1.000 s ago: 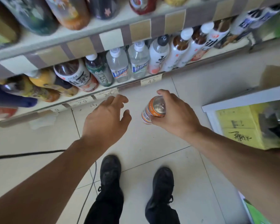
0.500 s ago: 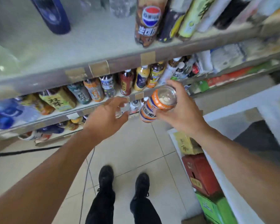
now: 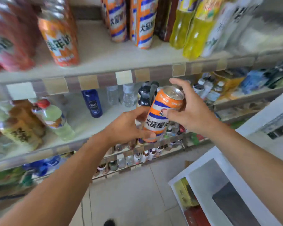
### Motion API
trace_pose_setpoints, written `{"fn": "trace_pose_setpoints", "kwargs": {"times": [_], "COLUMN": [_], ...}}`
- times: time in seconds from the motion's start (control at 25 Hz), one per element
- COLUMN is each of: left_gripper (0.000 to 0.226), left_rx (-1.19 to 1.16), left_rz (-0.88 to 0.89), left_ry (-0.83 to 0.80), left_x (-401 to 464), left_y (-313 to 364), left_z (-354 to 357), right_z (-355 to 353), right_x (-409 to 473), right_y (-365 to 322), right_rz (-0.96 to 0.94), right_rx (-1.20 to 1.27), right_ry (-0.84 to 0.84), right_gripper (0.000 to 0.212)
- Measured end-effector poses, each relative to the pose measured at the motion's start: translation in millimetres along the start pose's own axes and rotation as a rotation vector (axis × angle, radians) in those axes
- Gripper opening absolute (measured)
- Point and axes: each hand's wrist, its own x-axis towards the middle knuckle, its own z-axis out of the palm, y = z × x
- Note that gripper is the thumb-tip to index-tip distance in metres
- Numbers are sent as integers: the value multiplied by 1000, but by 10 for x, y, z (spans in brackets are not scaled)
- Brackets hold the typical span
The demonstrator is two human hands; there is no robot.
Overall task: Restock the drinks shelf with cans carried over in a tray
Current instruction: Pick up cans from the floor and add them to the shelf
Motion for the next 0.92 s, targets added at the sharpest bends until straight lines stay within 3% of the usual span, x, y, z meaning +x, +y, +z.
{"fn": "trace_pose_setpoints", "kwargs": {"times": [0.16,0.28,0.56,0.76,0.92], "left_gripper": [70,69,74,62,64], "left_rx": [-160,-162,-86,-137,-96], "left_rz": [26,27,-2,-32,-55], "left_ry": [26,173,460,596,665], "left_x": [8,-52,-144,-84,86], "left_y": [474,718,1069,1177,1209], "left_z": [-216,-361,-647,-759,-840], "right_z": [-164,-264,26,217,335], "right_x": [115,165,121,211,482], "right_y": [-412,-595,-667,-728,-806], "right_rz": [-110,-127,-116,-128,-133], "right_rx": [152,206,75,107,89], "right_ry": [19,24,48,11,171], "right_gripper": [76,70,45,55,55]}}
